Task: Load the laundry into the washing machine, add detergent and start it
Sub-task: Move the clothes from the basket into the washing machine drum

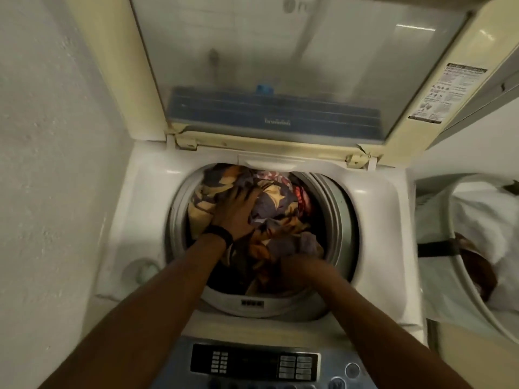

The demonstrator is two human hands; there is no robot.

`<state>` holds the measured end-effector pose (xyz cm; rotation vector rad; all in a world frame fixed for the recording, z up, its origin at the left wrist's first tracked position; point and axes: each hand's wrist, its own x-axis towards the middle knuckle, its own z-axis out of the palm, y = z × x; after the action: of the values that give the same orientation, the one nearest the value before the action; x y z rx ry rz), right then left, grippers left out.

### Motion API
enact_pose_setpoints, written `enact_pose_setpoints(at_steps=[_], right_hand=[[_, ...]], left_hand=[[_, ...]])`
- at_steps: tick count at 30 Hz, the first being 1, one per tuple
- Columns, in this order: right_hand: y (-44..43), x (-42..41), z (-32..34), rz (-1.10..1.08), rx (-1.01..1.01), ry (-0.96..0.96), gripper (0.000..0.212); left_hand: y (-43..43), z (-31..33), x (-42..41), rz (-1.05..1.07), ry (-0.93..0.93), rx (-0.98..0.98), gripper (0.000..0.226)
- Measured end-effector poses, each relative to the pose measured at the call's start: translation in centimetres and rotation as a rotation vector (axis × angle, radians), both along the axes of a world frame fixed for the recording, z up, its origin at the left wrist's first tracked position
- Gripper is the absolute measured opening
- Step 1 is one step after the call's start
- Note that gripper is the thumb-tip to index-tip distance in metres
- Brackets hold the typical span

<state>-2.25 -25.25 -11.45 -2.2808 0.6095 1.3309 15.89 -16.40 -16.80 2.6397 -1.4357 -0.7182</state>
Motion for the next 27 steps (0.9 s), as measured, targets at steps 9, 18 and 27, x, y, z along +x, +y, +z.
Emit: enact_pose_setpoints(at_steps=[9, 18, 27], right_hand=[[-1.3, 6.1, 0.9, 0.068, 0.034, -0.482, 0.090], [-7.9, 11.5, -12.4, -0.228, -0.091, -0.382, 0.096], [-0.8, 4.0, 1.2, -0.010, -0.291, -0.379, 0.082]], left_hand=[[3.6, 2.2, -4.6, 0.525, 0.141, -0.191, 0.071], [7.7, -16.8, 2.6, 1.253, 0.711, -0.045, 0.097], [4.7, 0.8, -1.5, 0.413, -0.006, -0.110, 0.064]])
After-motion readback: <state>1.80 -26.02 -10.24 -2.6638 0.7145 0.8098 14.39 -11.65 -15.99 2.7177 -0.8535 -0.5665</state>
